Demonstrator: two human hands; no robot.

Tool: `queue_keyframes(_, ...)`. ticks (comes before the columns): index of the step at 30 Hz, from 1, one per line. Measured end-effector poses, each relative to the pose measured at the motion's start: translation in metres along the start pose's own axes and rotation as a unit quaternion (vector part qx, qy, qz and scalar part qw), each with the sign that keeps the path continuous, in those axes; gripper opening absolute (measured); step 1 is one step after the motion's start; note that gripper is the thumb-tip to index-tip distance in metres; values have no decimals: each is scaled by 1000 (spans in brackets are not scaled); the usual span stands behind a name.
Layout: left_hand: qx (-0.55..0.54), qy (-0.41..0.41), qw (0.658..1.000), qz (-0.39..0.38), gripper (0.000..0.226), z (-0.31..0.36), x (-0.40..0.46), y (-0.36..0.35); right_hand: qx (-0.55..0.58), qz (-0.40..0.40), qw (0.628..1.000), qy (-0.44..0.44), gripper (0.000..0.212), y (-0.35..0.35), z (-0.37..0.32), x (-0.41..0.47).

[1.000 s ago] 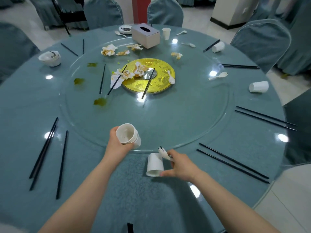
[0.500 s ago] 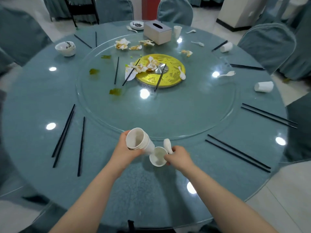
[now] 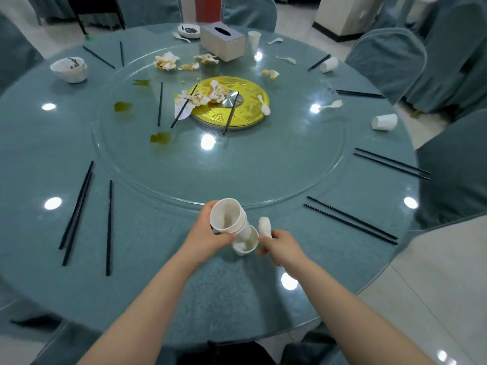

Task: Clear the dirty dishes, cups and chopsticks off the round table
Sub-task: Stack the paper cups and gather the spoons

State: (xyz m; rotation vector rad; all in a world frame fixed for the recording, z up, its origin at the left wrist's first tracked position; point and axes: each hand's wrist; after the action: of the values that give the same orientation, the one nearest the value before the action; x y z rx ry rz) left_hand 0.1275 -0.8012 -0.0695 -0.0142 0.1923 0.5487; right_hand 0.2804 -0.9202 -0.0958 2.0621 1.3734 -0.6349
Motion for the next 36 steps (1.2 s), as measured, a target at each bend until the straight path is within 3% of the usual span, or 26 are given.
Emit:
queue_keyframes(4,6,-5,1000,-1,59,2,5,-7,9,22,1000,11,14,4,5,-4)
queue_keyframes(10,92,9,994,-62,69,-14,7,-23,-5,60,998,1,19,23,9,-17)
queue_keyframes(15,112,73,989,-62,103,-45,6,-30,-24,97,995,9,12,47,14,-27)
queue_keyframes(17,116,81,989,-45,103,-52,10,-30,-38,117,992,13,14,60,13,-27)
queue_keyframes(20,143,73,987,-13,76,-53,19,-27,-78,130,988,19,20,82,5,-21)
queue_keyframes(23,106,61,992,25,66,-42,32,-26,-134,140,980,46,18,109,-8,-5)
queue_keyframes(31,44,13,989,137,70,8,120,-46,-248,115,956,109,11,211,-53,78)
queue_keyframes(36,29,27,967,251,68,29,191,-66,-318,90,936,122,14,283,-85,156)
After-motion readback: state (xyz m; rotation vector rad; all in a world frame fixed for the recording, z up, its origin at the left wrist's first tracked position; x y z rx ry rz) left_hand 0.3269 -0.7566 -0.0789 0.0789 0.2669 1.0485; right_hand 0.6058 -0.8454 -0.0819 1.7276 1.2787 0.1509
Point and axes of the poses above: each hand's wrist, its own x-axis towards the middle knuckle, its own y-axis out of the back of the hand, z = x × y, and after that the axes turned 13 degrees about -z, right-handed
